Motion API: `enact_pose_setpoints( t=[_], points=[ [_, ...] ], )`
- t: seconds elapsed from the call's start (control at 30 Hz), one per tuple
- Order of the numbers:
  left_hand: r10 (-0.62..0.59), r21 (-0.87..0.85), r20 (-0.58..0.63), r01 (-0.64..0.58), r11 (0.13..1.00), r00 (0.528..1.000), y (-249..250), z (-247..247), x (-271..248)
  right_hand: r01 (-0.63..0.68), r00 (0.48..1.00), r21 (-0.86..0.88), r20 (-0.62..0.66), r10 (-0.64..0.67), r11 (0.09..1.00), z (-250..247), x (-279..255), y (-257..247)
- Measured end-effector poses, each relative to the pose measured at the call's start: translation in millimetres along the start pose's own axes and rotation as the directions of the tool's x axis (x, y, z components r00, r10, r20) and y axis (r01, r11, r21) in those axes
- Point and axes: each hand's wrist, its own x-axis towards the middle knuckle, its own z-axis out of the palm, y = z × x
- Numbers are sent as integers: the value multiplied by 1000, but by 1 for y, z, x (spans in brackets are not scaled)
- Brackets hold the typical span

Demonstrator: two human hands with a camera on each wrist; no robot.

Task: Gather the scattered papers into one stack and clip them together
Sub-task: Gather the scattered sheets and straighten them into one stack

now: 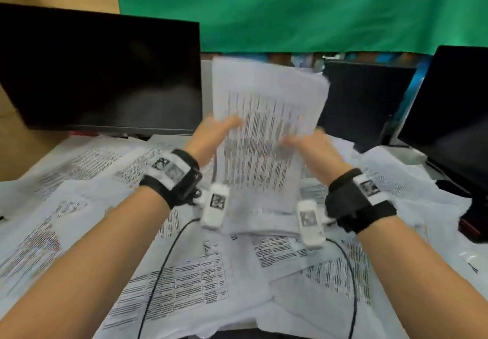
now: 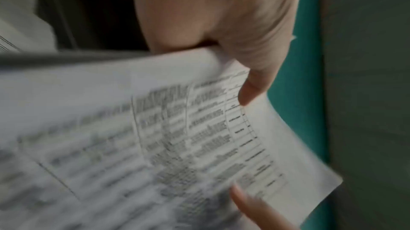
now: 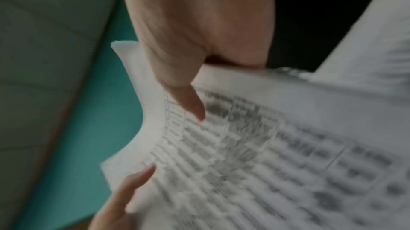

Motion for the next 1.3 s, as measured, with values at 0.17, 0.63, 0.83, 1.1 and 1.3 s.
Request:
enact_pose_setpoints(
  t=[0.17, 0.63, 0.83, 1.1, 1.3],
  points=[
    [-338, 301, 168, 278, 912, 926, -85, -3, 6, -258, 963, 64, 98, 251, 964, 3, -14, 68],
    [-482, 505, -193, 507, 698, 855, -141, 43, 21, -549, 835, -204, -88, 543, 811, 2, 16, 127],
    [-263, 226, -152, 293, 929, 953, -129, 30, 7, -414, 909, 71, -22, 416, 908, -11, 8, 118],
    [350, 138, -204, -327, 935, 914, -51, 23, -17, -19, 1000, 292, -18, 26, 956, -35, 0, 44],
    [433, -68, -234, -459, 886, 870, 7, 1, -11, 176, 984, 296, -37, -172, 939, -49, -16, -23]
  ],
)
